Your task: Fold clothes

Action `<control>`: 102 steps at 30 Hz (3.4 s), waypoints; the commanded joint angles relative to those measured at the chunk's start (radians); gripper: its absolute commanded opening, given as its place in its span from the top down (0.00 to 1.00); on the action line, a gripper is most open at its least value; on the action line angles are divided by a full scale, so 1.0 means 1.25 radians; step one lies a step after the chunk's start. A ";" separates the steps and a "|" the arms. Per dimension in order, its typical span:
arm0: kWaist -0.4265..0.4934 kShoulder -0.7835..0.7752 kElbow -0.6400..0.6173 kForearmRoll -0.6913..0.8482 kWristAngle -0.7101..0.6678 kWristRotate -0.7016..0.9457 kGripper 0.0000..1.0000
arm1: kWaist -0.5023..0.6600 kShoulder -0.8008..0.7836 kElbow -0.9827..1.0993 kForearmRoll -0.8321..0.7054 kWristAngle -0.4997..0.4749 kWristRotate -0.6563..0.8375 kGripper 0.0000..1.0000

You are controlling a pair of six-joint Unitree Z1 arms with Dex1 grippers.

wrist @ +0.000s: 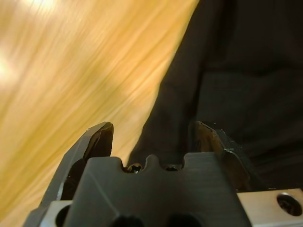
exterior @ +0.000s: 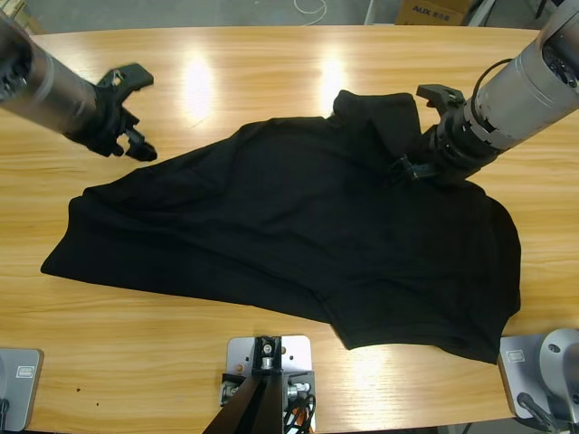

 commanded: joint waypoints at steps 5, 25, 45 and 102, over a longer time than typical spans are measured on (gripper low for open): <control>0.076 0.140 -0.038 0.018 -0.274 -0.065 0.55 | 0.009 0.023 0.056 -0.024 0.010 0.019 0.02; 0.157 0.218 -0.003 0.037 -0.413 -0.108 0.63 | 0.009 0.023 0.070 -0.029 0.010 0.022 0.02; 0.157 0.137 0.025 0.040 -0.394 -0.071 1.00 | 0.011 0.001 0.097 -0.038 0.010 0.038 0.02; 0.424 -0.156 0.084 -0.010 -0.381 -0.233 0.00 | -0.507 0.441 -0.323 -0.073 0.331 -0.294 0.19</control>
